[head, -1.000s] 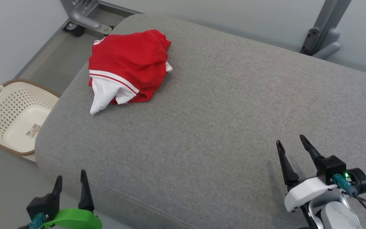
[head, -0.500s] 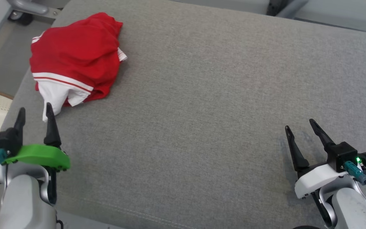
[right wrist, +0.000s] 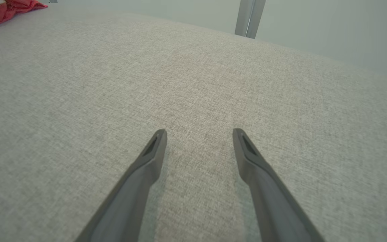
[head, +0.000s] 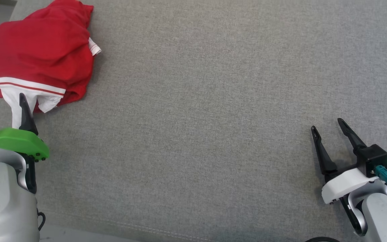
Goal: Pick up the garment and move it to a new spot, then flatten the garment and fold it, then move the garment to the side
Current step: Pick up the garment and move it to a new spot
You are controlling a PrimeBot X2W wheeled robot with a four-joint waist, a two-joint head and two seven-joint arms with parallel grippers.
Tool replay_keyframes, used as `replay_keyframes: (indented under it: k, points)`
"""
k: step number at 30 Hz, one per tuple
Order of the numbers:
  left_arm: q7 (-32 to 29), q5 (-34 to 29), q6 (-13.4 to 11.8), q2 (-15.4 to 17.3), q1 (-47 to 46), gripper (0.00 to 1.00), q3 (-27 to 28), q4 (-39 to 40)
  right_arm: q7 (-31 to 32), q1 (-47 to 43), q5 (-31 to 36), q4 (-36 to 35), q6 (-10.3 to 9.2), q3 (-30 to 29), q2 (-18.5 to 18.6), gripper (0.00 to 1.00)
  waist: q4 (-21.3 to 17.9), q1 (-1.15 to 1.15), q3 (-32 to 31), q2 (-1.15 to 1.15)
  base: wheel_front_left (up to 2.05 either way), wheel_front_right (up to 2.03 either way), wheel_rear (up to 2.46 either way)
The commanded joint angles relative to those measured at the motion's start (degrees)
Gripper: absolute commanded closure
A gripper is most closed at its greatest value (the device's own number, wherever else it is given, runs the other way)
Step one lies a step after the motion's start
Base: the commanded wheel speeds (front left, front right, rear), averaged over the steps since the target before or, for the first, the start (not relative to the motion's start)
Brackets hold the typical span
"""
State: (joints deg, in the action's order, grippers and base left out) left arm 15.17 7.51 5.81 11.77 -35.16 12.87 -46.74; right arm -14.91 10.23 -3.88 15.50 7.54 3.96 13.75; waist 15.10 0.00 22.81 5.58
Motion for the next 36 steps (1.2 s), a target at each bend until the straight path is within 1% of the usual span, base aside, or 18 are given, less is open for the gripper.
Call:
replay_keyframes:
  k: [1, 4, 9, 15, 25, 28, 36]
  points:
    - [-0.04, -0.24, 0.16, 0.69, -1.49, 0.00, -0.06, -1.51, -0.20, 0.80, -0.07, -0.24, -0.10, -0.12, 0.76, 0.00, -0.31, 0.00, 1.56, 0.01, 0.00, 0.00, 0.00]
    - [-0.03, -0.84, 0.53, 1.11, -2.98, 0.00, -0.88, -3.56, -0.20, 0.93, -0.20, -0.36, -0.10, -0.03, 1.06, 0.00, -0.41, 0.00, 2.35, 0.01, 0.00, 0.00, 0.00]
    - [-0.04, -0.92, 0.73, 0.47, -3.61, 0.00, -1.27, -5.38, -0.20, 0.92, -0.38, -0.30, -0.10, -0.21, 1.29, 0.00, -0.60, 0.00, 2.76, 0.01, 0.00, 0.00, 0.00]
    - [-0.04, -1.32, 1.20, -0.94, -1.28, 0.00, -2.08, -3.42, -0.20, 0.44, -0.38, -0.12, -0.10, -0.41, 0.60, 0.00, -0.88, 0.00, 2.54, 0.01, 0.00, 0.00, 0.00]
    - [-0.04, -1.99, 1.60, -1.61, -0.48, 0.00, -3.53, -2.44, -0.20, 0.39, -0.36, 0.06, -0.10, -0.90, 0.58, 0.00, -0.87, 0.00, 3.14, 0.01, 0.00, 0.00, 0.00]
    - [-0.03, -2.36, 1.29, -1.56, -1.14, 0.00, -3.49, -2.46, -0.14, 0.65, -0.53, 0.15, -0.10, -0.95, 0.75, 0.00, -0.96, 0.00, 3.37, 0.01, 0.00, 0.00, 0.00]
    - [-0.03, -3.17, -0.61, -0.48, -4.26, 0.00, -2.99, -4.11, -0.09, 1.56, -0.89, 0.45, -0.10, -0.78, 0.96, 0.00, -1.94, 0.00, 4.55, 0.01, 0.00, 0.00, 0.00]
